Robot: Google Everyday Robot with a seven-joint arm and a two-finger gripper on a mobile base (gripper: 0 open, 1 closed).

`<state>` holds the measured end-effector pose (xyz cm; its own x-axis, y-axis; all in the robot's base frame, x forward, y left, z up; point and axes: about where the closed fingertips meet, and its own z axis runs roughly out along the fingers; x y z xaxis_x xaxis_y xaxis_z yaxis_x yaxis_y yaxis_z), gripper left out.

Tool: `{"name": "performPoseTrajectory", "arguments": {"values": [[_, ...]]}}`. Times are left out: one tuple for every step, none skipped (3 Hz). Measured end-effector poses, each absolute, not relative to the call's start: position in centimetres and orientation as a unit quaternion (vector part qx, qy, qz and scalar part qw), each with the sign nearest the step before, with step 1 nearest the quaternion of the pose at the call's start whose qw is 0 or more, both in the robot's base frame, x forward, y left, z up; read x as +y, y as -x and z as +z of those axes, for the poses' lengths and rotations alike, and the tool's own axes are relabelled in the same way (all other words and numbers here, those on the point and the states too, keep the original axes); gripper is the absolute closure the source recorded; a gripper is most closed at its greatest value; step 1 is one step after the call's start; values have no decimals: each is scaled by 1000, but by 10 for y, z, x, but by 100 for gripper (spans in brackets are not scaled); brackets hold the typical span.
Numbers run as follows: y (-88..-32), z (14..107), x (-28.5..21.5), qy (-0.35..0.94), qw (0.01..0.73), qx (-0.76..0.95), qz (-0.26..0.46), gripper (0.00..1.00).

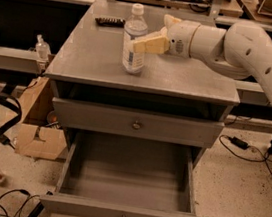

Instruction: Place blue plastic bottle into middle drawer

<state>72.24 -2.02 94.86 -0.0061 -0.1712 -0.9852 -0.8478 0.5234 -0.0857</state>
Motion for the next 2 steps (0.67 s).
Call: {"name": "performPoseTrajectory", "arguments": {"values": [[-720, 927, 15, 399, 576, 642, 312, 0], [-719, 920, 36, 394, 578, 635, 327, 16]]}}
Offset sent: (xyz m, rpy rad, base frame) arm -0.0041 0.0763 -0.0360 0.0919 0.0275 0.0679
